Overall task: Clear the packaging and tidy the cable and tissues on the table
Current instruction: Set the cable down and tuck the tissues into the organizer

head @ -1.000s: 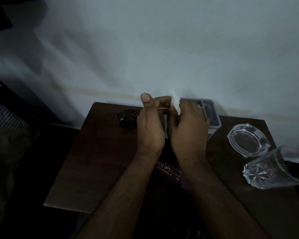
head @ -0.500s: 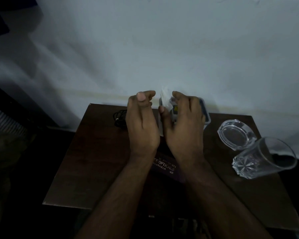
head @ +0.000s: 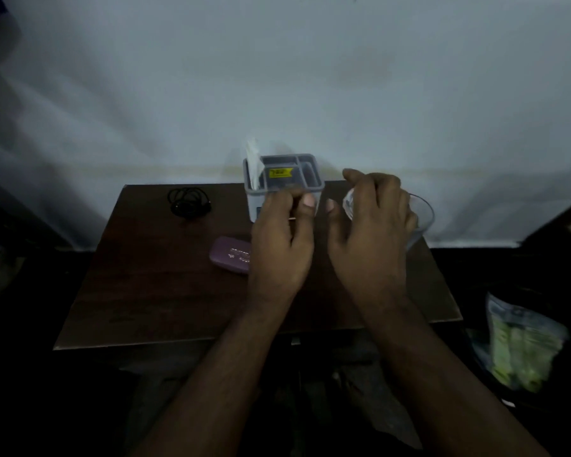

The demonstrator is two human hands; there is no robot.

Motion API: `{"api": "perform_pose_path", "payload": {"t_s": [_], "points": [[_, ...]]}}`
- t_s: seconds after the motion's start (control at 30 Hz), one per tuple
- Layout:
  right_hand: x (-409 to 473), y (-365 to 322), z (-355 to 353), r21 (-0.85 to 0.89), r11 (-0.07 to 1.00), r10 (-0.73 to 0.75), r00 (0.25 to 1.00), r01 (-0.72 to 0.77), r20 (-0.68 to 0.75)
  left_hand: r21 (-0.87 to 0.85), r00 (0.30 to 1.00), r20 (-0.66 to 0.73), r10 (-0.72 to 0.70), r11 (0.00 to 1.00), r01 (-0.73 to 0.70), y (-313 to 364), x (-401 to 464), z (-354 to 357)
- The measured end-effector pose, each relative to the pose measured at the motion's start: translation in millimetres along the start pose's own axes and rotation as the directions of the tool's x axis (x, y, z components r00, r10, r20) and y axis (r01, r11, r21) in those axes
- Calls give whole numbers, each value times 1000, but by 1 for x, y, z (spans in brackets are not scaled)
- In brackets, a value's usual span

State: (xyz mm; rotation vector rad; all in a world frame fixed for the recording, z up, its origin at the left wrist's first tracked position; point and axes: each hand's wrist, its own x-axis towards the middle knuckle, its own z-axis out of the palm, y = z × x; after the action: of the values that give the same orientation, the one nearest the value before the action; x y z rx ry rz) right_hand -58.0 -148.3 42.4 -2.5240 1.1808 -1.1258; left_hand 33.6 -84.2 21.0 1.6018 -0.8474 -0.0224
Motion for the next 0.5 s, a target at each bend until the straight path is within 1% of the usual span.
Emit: {"api": "perform_pose_path", "payload": {"t_s": [0.1, 0.2, 0.27, 0.33, 0.4, 0.43, 0.5], "points": [[-5, 24, -10, -126, 990, 66, 998, -63, 17, -13, 991, 136, 20, 1000, -19, 1, -10, 17], [-4, 53, -13, -181, 971, 171, 983, -157, 67, -63, 981, 191, -27, 997, 39, 3, -14, 40], [-1, 72, -15, -187, 958, 248, 957, -220, 147, -95, 974, 216, -66, 992, 88, 4, -15, 57], [6, 87, -16, -108, 950, 311, 911, -292, 272, -161, 958, 252, -139, 970, 183, 4, -16, 74], [14, 96, -13, 32, 933, 320, 870, -357, 376, -233, 928, 310, -208, 929, 287, 3, -17, 89], [16, 98, -12, 72, 927, 315, 867, -369, 387, -249, 925, 321, -201, 925, 287, 1, -18, 95], [21, 100, -11, 75, 928, 321, 887, -364, 330, -254, 959, 272, -79, 955, 151, -3, -18, 100]]}}
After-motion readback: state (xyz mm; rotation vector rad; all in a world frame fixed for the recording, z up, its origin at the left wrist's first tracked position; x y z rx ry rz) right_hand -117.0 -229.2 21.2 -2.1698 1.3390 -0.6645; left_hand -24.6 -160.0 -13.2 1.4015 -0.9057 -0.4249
